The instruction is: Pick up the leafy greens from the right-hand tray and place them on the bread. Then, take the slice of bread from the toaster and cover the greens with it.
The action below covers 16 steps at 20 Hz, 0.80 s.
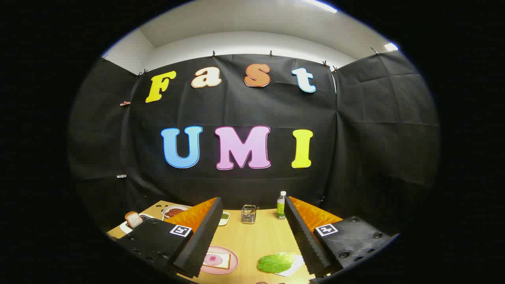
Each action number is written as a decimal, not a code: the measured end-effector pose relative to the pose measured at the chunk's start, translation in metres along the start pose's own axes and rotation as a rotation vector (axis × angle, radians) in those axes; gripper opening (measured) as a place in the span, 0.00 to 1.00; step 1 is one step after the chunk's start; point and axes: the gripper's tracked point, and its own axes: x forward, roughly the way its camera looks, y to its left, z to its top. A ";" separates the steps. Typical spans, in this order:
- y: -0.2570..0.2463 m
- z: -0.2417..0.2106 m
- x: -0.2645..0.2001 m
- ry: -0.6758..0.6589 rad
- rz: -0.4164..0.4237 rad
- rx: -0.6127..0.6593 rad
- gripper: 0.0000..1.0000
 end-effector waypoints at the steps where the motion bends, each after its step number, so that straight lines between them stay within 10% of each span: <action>1: -0.001 -0.003 0.001 0.007 -0.001 0.002 0.97; 16: -0.001 -0.041 0.012 0.091 0.016 -0.008 0.97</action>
